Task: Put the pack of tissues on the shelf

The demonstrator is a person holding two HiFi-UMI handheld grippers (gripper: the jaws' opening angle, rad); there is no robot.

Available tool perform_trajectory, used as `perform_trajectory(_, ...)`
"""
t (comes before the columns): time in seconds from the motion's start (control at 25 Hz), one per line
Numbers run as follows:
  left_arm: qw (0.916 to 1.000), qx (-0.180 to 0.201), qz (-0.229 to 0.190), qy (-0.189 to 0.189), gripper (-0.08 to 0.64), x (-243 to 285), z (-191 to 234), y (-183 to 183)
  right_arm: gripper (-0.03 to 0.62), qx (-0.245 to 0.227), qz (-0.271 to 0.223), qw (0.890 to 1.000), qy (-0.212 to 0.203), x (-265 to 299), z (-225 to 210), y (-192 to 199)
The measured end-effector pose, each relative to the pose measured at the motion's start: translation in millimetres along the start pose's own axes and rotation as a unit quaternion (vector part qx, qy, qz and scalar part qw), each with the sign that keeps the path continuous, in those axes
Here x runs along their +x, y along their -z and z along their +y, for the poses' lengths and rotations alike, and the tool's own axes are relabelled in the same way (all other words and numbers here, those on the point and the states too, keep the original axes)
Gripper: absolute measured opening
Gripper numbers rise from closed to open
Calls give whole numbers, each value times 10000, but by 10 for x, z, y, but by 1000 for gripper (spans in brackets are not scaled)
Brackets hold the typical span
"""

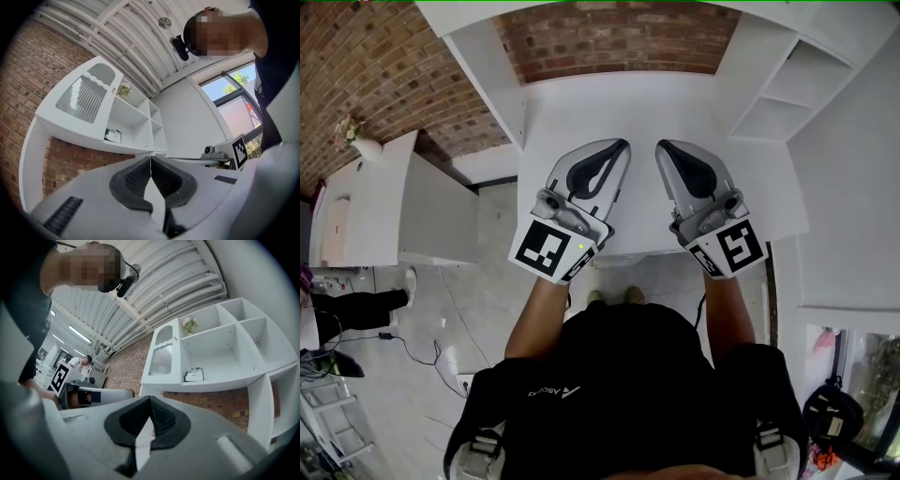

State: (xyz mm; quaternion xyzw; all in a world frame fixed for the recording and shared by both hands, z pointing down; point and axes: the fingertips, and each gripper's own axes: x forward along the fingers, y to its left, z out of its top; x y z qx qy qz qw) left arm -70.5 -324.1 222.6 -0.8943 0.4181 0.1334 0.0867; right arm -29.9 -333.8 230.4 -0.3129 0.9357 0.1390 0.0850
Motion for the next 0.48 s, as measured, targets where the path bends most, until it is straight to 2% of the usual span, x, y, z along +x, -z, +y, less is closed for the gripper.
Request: perform_trajectory(0.48, 10000, -47, -24, -52, 2, 50, 32, 23, 1, 18, -26, 10000, -31, 13, -66, -4)
